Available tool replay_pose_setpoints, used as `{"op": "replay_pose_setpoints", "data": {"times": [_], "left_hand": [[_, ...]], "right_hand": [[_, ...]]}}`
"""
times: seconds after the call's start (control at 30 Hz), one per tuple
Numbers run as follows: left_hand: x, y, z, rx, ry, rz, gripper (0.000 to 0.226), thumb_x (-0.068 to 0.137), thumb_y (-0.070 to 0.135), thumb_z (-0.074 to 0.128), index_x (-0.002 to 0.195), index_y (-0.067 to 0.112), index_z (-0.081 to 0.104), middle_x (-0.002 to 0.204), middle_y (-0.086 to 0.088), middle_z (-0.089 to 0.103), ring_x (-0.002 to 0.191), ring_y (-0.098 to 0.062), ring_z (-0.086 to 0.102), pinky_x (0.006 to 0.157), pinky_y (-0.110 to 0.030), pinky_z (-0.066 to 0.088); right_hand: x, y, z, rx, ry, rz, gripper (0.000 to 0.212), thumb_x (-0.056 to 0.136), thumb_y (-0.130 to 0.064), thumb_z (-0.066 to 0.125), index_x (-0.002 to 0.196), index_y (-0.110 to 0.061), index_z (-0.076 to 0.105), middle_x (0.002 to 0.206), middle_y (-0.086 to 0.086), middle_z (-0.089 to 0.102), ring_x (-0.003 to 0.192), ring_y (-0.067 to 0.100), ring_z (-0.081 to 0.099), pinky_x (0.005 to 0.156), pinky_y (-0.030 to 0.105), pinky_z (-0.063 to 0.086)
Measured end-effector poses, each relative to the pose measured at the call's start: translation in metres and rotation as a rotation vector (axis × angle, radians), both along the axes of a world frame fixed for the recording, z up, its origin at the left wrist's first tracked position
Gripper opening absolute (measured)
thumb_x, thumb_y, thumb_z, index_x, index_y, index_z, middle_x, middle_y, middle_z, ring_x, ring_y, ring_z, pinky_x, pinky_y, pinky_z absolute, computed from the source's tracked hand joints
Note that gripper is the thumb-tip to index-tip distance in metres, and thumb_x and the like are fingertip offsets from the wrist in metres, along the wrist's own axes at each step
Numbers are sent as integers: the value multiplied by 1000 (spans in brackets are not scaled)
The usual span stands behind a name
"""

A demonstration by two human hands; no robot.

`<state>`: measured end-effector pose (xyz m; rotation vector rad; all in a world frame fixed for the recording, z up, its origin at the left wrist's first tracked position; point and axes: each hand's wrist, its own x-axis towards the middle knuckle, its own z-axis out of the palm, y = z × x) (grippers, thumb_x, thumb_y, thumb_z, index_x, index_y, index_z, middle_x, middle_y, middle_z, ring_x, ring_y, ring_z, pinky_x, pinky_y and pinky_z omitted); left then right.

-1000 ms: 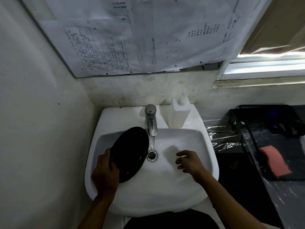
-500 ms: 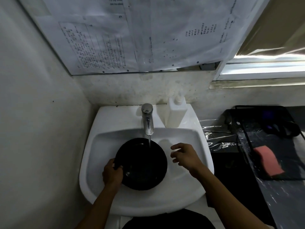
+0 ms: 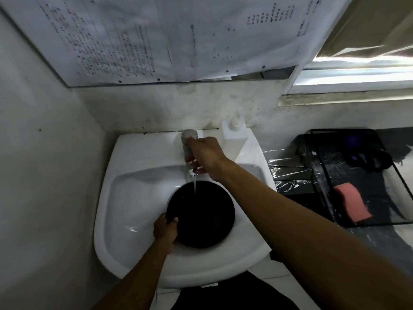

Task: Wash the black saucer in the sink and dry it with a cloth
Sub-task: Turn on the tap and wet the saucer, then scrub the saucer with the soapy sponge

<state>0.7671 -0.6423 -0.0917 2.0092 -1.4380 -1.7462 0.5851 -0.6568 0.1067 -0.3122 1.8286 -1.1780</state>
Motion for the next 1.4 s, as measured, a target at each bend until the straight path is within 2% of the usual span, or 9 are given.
{"op": "replay_pose_setpoints", "data": {"times": [0.17,0.43,0.6,0.7,0.87,0.93,1.07,1.2,1.4], "left_hand": [[-5,-9,5,46,6,-51,42,93,6,52,135,11,54,128,-13,60,111,-34,59,97,-42,50],[-11,-21,13,28,-108,-157,32,92,6,49,121,-2,60,115,-21,64,91,-30,57,83,-37,49],[-17,-27,40,-95,-139,-314,50,92,14,52,140,4,43,142,-21,46,128,-39,45,104,-41,39],[-24,-26,61,-245,-79,-386,39,91,11,54,129,4,53,126,-14,57,117,-33,54,91,-32,43],[-37,-15,87,-380,53,-547,22,90,13,58,110,18,66,108,-6,70,92,-22,68,87,-33,54],[-46,-4,94,-448,69,-629,20,90,14,59,107,17,68,104,-1,70,92,-18,67,87,-32,53],[-69,25,105,-551,129,-762,18,90,12,59,105,15,69,97,2,69,89,-11,62,80,-19,43],[-103,59,110,-608,202,-867,20,88,11,60,105,16,69,91,-1,72,89,-16,66,84,-26,50],[-175,120,126,-649,302,-944,18,88,11,61,104,16,70,74,1,67,72,-18,67,75,-33,55]], "right_hand": [[0,-3,5,-46,-224,-29,27,97,-34,55,99,-7,59,75,5,63,54,17,59,51,24,40],[18,20,-16,4,-121,16,22,100,-33,50,96,-12,54,74,2,60,58,17,63,60,29,46],[21,27,-21,20,31,17,35,95,-45,55,87,-11,61,76,6,66,60,20,62,55,26,44],[25,45,-28,26,91,1,40,88,-48,63,86,-8,64,74,8,68,60,20,64,52,25,45],[32,98,-51,103,281,57,17,86,-26,70,80,-10,67,70,5,68,63,20,66,57,27,53],[30,123,-61,138,355,63,9,83,-21,70,78,-14,69,71,4,69,68,23,68,68,34,57],[15,175,-72,201,518,87,2,82,-19,67,80,-18,68,68,-2,67,70,17,66,67,28,51],[-15,224,-77,268,640,33,3,81,-24,63,81,-22,66,73,-7,68,74,15,65,70,30,53],[-86,291,-78,314,635,-211,8,77,-24,61,81,-21,67,76,-7,69,73,13,65,70,34,55]]}}
